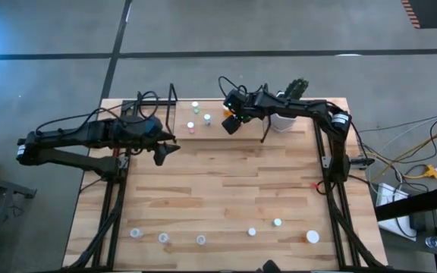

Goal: Pick and place medicine bottles onto shelf by color
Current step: Put the left orange pill bottle on the shelf, then put the left transparent pill bottle on the shelf

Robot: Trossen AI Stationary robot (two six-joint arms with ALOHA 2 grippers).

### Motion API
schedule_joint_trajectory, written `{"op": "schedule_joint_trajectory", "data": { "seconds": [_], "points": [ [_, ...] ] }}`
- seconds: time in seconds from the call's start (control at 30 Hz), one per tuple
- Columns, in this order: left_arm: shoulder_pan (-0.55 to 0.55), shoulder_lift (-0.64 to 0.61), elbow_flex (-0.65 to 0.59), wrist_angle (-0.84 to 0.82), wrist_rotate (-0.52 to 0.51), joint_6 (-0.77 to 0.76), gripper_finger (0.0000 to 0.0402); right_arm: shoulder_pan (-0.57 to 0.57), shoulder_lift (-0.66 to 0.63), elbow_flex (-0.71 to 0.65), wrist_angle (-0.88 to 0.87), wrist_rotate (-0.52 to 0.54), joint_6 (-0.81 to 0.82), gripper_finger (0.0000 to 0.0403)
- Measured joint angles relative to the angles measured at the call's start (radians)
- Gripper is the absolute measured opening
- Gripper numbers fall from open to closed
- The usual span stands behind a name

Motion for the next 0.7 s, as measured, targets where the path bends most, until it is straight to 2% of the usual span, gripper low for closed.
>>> {"op": "schedule_joint_trajectory", "data": {
  "seconds": [0.4, 0.57, 0.7],
  "points": [
    [0.0, -0.01, -0.001, -0.001, 0.001, 0.0, 0.0235, -0.014, -0.003, 0.016, -0.082, 0.021, -0.006, 0.028],
    [0.0, -0.011, -0.001, -0.001, 0.001, -0.001, 0.0235, -0.014, -0.005, 0.088, -0.112, 0.02, -0.02, 0.0294],
    [0.0, -0.015, -0.001, -0.001, 0.001, 0.0, 0.0235, -0.014, -0.006, 0.169, -0.147, 0.02, -0.054, 0.029]
  ]
}}
